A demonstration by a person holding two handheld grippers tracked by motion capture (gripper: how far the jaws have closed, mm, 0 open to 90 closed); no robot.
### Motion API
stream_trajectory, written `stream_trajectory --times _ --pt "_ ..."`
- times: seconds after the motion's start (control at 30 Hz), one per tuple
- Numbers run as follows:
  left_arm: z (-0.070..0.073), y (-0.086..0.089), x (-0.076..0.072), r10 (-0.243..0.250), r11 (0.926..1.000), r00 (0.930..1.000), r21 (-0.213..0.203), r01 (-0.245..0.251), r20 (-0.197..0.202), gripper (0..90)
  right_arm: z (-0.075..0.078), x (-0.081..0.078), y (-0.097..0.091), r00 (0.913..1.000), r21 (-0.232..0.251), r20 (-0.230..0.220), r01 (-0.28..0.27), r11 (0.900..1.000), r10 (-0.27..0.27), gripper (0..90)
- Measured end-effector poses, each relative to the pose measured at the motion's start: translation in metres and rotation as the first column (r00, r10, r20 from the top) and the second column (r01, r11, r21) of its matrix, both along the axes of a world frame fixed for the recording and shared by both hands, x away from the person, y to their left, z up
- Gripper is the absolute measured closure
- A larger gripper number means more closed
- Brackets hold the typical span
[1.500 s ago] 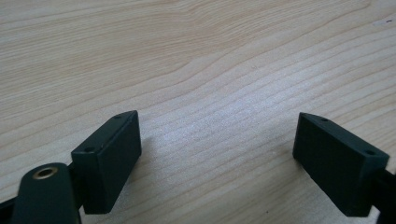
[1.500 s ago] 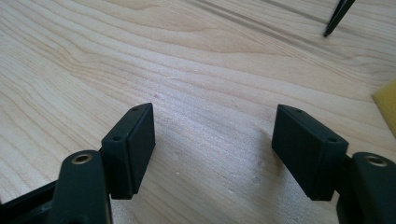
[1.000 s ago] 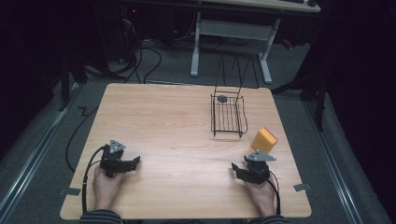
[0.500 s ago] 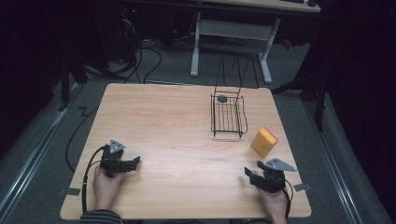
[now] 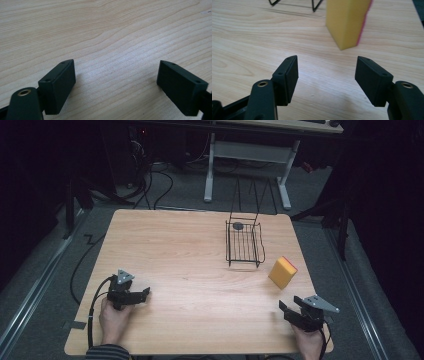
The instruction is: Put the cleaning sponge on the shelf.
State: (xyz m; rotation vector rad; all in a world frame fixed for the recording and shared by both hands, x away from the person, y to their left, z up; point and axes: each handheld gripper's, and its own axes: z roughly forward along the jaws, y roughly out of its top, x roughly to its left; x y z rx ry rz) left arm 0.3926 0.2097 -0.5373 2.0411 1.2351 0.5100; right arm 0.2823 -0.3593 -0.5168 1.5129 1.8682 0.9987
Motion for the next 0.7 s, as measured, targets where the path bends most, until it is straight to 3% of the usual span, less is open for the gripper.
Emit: stream_trajectory --times 0.3,0.43,0.7 --pt "0.0 0.0 0.0 0.002 1.0 1.0 0.0 -0.002 0.0 15.9 0.0 0.018 -0.019 0.9976 0.029 0.001 0.069 0.9972 -0.069 33.1" --pt "0.0 0.0 0.0 0.002 1.0 1.0 0.0 -0.002 0.0 15.9 0.002 0.024 -0.021 0.9972 0.03 0.009 0.073 0.9969 -0.074 32.9" --pt "0.0 0.0 0.0 0.002 1.0 1.0 0.0 -0.002 0.0 15.9 0.017 0.042 -0.013 0.9978 -0.02 0.027 0.062 0.9979 -0.061 32.3"
